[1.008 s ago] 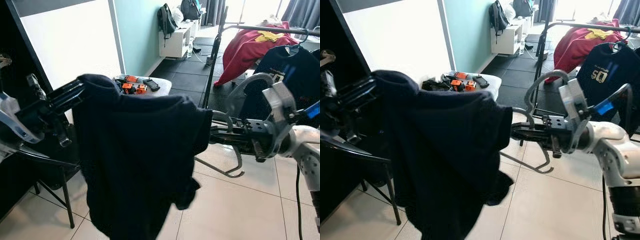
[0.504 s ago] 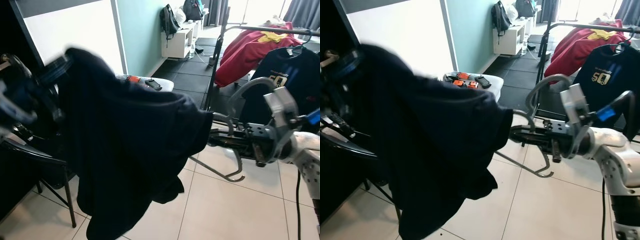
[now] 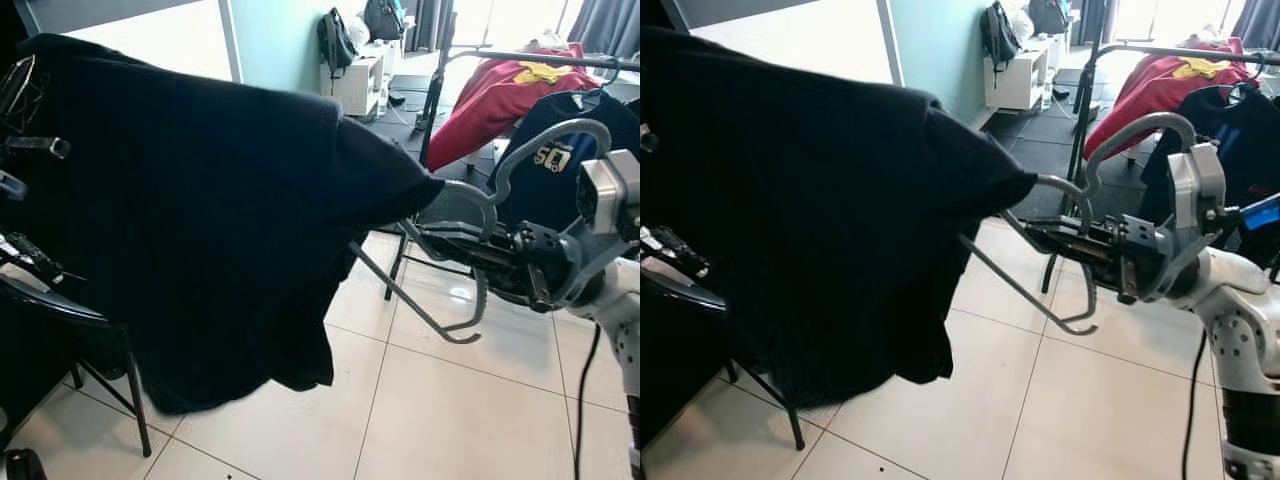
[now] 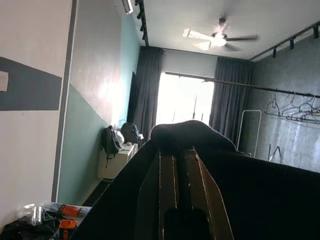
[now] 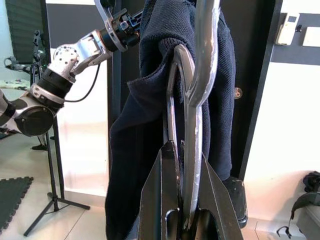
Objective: Hang hanger
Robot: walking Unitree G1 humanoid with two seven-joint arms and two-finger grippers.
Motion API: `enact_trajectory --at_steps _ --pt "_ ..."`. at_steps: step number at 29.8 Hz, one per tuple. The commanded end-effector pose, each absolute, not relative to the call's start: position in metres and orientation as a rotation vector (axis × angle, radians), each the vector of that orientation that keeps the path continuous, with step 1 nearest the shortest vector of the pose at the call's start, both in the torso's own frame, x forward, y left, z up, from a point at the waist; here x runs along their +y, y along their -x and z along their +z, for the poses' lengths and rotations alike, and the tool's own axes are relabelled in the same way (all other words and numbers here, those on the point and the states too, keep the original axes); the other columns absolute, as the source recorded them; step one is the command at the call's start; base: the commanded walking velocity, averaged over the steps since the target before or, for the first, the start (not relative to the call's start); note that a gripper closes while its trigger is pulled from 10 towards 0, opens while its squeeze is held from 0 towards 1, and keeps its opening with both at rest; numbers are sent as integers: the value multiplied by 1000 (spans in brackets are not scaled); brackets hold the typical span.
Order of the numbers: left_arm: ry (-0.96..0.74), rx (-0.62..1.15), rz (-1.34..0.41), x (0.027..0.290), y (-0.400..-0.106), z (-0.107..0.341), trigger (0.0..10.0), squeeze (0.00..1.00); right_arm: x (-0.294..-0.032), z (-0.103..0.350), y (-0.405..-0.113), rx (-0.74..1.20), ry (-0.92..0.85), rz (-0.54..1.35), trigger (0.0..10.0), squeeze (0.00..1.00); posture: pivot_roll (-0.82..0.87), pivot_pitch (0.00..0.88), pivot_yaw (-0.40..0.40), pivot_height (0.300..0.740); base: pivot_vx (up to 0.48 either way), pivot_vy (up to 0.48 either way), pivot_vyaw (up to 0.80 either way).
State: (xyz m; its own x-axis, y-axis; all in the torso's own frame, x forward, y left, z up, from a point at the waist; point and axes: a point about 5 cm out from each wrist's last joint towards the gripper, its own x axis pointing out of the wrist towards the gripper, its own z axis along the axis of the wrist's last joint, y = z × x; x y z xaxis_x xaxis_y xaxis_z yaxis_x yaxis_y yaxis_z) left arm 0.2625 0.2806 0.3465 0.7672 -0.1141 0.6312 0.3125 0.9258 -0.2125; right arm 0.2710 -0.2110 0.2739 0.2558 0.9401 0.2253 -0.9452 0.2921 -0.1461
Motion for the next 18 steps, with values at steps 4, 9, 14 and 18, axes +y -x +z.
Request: enact_trajectory --at_steps 4,9,14,18 --pt "396 -711 -240 279 -256 348 0 0 -207 286 -274 -378 -16 1234 10000 0 -70 0 54 740 0 0 0" --pt "410 -665 -166 281 -261 336 0 0 -208 298 -281 -455 -64 1163 10000 0 -69 0 52 740 0 0 0" --pt "393 -613 -75 287 -267 326 0 0 -208 305 -287 -493 -98 1112 10000 0 -68 0 51 740 0 0 0" --pt "411 -576 -46 283 -271 315 0 0 -200 308 -300 -498 -142 1015 10000 0 -69 0 50 740 0 0 0"
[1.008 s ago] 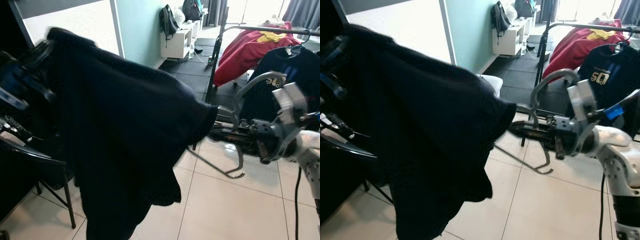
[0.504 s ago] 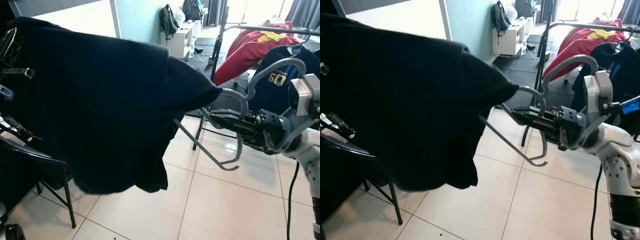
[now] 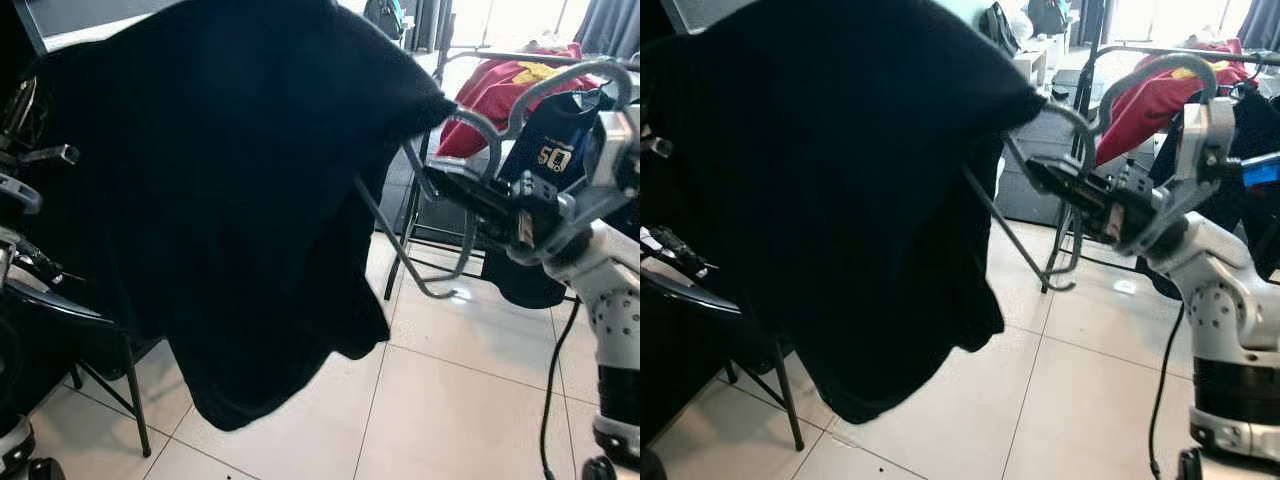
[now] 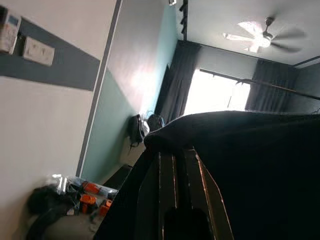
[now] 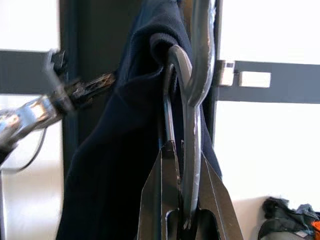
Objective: Hang hanger
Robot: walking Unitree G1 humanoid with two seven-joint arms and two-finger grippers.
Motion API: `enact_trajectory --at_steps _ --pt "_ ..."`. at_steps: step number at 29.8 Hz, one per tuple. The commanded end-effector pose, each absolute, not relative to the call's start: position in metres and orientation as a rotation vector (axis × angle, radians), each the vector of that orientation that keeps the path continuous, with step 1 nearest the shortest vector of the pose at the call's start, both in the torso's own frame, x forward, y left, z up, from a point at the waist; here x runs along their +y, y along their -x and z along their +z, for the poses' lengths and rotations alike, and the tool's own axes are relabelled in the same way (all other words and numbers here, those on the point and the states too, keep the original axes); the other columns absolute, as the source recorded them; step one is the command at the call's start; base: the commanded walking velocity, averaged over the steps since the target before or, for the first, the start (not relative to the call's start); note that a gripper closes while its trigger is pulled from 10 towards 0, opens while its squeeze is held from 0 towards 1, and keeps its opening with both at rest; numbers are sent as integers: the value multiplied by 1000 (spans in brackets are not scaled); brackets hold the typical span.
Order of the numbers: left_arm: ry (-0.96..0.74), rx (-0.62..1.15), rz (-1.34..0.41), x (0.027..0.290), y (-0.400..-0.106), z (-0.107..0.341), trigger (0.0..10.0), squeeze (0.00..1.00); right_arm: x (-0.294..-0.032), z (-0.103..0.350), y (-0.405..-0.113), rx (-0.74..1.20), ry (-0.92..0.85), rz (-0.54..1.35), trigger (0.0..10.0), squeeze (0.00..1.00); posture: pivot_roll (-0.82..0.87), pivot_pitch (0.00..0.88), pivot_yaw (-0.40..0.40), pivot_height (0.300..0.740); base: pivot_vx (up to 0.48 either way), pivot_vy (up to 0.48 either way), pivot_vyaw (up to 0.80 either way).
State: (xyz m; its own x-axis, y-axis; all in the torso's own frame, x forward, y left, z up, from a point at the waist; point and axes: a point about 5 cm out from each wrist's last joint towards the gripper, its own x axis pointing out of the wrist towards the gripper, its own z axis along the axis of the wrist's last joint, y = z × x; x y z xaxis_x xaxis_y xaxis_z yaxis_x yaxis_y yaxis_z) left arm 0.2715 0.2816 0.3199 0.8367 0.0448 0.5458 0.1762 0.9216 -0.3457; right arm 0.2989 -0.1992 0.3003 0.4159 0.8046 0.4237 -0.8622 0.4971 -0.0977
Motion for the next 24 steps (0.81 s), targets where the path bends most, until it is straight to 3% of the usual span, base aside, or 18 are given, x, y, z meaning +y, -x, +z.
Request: enact_trajectory --at_steps 1,7,8,12,13,19,24 --pt "411 -576 -46 283 -271 315 0 0 -200 308 -300 -498 -142 1015 10000 0 -69 0 50 740 0 0 0" --pt "362 -574 -242 256 -264 321 0 0 -193 311 -307 -503 -176 974 10000 0 -66 0 47 740 0 0 0" --pt "363 -576 -289 250 -262 322 510 0 -193 312 -309 -504 -183 963 10000 0 -63 0 45 740 0 0 0" --pt "318 -569 -424 234 -254 323 0 0 -194 315 -313 -510 -207 929 10000 0 -63 0 45 740 0 0 0" --pt "234 -514 -507 223 -248 316 0 0 -198 318 -316 -531 -249 889 10000 0 -62 0 44 740 0 0 0" --pt "175 -442 -449 230 -251 302 0 0 -202 325 -319 -568 -319 864 10000 0 -60 0 43 740 0 0 0" --pt "177 -400 -273 254 -260 293 0 0 -205 331 -316 -613 -399 884 10000 0 -59 0 42 740 0 0 0"
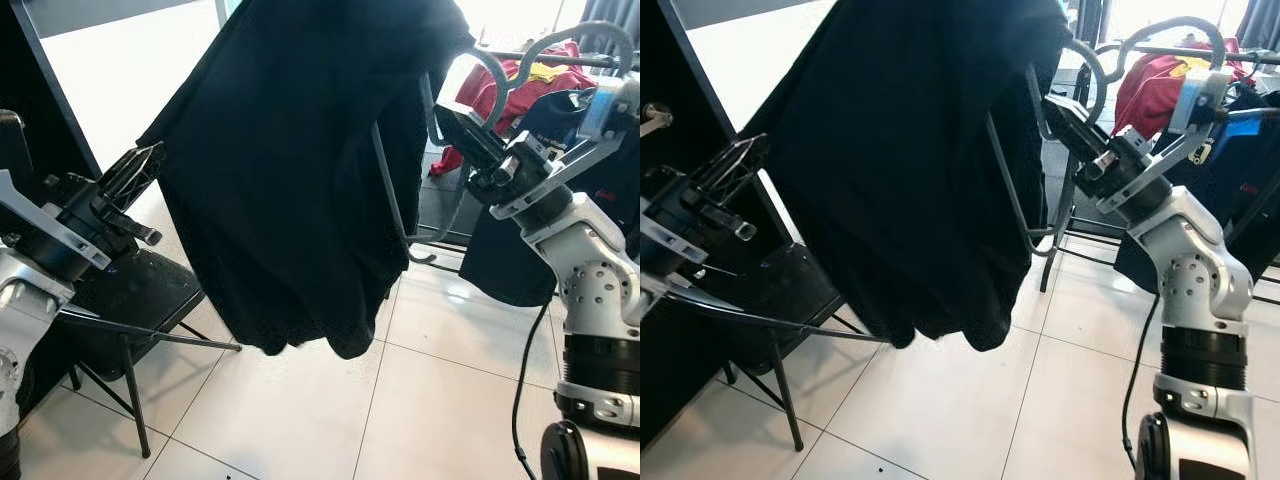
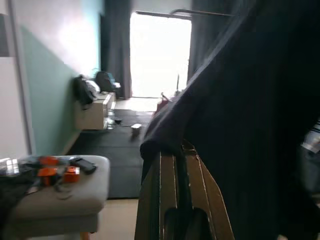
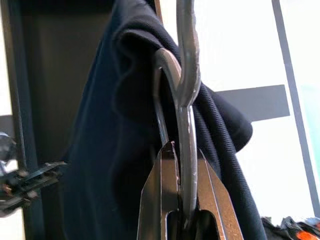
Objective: Hang hanger
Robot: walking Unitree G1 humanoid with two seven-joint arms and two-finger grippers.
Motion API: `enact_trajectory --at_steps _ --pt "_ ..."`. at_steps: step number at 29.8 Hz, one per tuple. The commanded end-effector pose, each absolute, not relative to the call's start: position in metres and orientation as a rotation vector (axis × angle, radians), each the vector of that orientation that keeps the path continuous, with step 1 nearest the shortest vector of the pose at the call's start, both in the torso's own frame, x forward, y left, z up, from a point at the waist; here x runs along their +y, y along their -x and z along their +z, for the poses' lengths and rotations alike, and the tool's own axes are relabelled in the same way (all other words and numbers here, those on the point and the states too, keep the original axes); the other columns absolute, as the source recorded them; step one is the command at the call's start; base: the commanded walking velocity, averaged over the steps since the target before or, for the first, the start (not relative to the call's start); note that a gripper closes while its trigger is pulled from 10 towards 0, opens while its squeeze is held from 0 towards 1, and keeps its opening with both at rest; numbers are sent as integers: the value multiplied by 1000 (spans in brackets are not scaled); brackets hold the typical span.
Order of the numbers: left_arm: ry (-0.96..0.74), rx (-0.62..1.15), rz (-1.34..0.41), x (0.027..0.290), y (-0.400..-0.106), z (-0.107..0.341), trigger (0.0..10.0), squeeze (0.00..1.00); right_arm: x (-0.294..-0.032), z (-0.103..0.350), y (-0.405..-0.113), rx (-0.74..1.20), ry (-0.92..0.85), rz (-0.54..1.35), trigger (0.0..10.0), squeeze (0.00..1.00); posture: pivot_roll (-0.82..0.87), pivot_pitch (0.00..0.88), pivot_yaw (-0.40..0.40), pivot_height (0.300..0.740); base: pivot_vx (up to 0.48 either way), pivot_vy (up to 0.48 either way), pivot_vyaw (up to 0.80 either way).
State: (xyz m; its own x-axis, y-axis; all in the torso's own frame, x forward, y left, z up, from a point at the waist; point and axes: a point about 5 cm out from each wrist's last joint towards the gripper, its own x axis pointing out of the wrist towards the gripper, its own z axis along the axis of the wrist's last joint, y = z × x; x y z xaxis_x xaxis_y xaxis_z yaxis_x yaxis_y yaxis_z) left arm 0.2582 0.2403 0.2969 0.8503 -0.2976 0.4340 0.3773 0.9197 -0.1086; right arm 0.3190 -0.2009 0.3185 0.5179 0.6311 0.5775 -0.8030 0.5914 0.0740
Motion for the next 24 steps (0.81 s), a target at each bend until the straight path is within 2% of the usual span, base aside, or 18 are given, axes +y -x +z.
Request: enact_trajectory --at_steps 1,5,8,15,16,18,19,24 --pt "178 -397 -240 258 -261 292 0 0 -205 331 -316 -615 -402 887 10000 0 -59 0 42 740 0 0 0" --pt "160 -375 -147 270 -264 286 0 0 -203 331 -316 -615 -433 896 10000 0 -59 0 41 740 0 0 0" --pt "151 -357 -145 270 -265 282 0 0 -203 331 -315 -612 -441 899 10000 0 -61 0 42 740 0 0 0" --pt "183 -321 -305 243 -265 274 0 0 -198 330 -318 -596 -475 902 10000 0 -60 0 39 740 0 0 0" --pt "188 -317 -351 237 -264 272 4431 1000 -197 329 -318 -591 -477 907 10000 0 -59 0 38 740 0 0 0" --pt "190 -315 -381 232 -263 271 4431 1000 -195 328 -318 -586 -478 910 10000 0 -59 0 38 740 0 0 0" --pt "165 -309 -395 228 -263 271 10000 1000 -194 328 -318 -583 -478 915 10000 0 -60 0 36 740 0 0 0" --pt "103 -323 -396 230 -261 278 10000 1000 -191 329 -319 -576 -479 920 10000 0 -61 0 35 740 0 0 0"
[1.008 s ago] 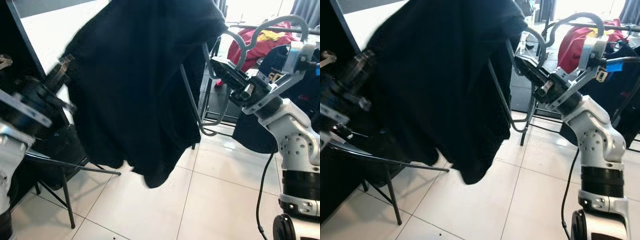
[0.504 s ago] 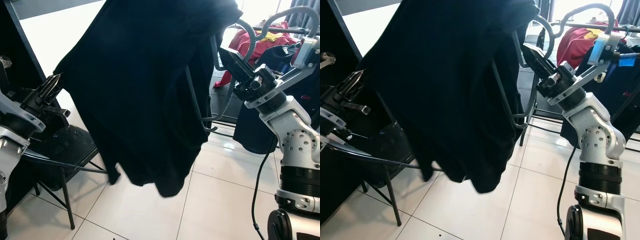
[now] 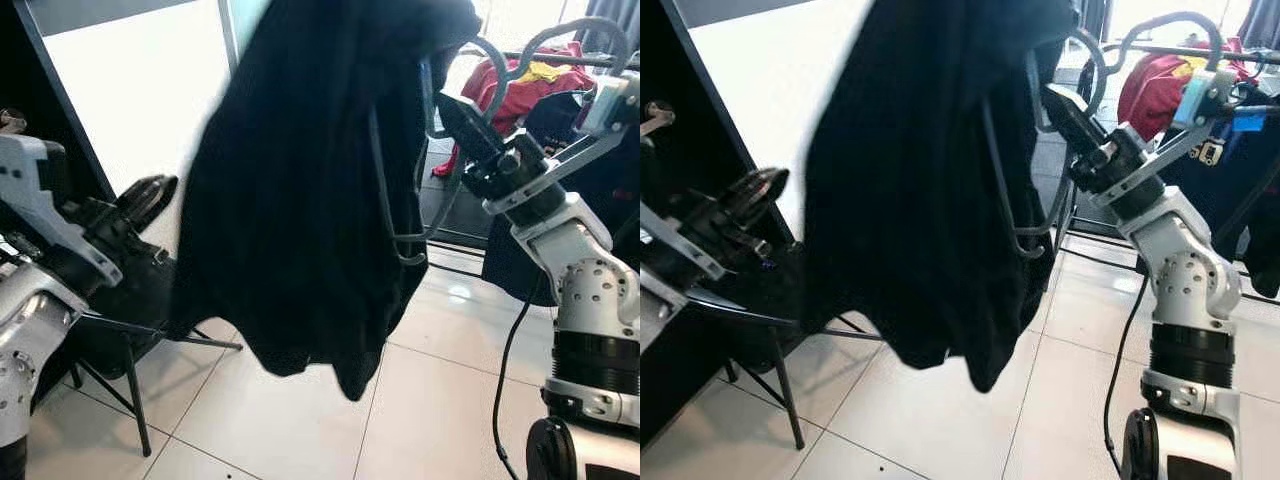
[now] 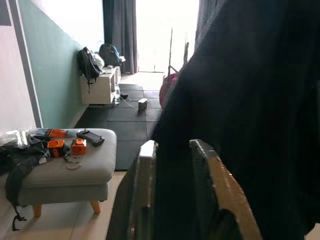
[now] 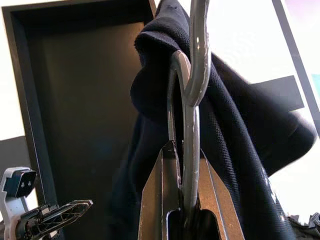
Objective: Hang hanger
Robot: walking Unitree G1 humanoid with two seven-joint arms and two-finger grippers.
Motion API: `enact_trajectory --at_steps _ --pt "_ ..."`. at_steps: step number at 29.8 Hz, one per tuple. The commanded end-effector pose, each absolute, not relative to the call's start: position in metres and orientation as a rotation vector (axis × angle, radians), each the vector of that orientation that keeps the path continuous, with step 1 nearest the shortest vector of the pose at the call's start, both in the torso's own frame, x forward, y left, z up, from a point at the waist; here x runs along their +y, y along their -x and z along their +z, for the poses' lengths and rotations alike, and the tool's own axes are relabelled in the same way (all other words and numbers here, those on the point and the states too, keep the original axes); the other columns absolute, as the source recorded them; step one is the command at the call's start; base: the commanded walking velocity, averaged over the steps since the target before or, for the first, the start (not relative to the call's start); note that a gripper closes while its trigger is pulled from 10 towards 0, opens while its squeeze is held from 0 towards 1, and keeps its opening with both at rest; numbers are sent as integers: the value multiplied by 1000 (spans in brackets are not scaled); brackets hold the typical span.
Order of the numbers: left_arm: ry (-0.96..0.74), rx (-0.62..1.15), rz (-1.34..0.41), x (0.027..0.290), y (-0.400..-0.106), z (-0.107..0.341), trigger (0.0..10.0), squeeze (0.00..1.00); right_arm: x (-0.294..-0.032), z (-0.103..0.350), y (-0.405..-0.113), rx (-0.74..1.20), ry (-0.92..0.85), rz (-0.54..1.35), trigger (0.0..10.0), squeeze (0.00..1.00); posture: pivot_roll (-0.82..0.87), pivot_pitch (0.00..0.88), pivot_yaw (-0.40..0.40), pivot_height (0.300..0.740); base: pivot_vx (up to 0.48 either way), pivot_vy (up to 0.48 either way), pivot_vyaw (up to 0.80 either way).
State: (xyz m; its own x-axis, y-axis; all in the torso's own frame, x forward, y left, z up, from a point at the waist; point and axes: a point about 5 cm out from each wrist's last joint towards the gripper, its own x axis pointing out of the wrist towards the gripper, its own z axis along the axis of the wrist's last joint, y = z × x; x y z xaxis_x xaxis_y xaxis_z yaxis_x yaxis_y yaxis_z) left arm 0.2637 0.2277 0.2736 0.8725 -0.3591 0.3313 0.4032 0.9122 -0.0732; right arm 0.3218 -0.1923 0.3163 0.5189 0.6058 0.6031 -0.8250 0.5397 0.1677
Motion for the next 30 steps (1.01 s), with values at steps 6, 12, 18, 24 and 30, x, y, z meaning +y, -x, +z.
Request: enact_trajectory --at_steps 6,12,18,24,30 --pt "123 -439 -395 235 -256 303 10000 1000 -177 330 -326 -557 -481 913 10000 0 -60 0 37 740 0 0 0" --pt "158 -575 -463 193 -265 323 10000 980 -130 309 -336 -428 -430 990 10000 0 -42 0 18 740 0 0 0" --pt "91 -557 -517 165 -270 315 10000 0 -118 304 -334 -404 -427 1024 10000 0 -39 0 16 740 0 0 0" --pt "110 -535 -624 135 -267 303 10000 0 -114 304 -332 -398 -435 1040 10000 0 -45 0 17 740 0 0 0" --pt "63 -480 -555 134 -274 289 10000 0 -112 306 -331 -407 -444 1053 10000 0 -44 0 14 740 0 0 0"
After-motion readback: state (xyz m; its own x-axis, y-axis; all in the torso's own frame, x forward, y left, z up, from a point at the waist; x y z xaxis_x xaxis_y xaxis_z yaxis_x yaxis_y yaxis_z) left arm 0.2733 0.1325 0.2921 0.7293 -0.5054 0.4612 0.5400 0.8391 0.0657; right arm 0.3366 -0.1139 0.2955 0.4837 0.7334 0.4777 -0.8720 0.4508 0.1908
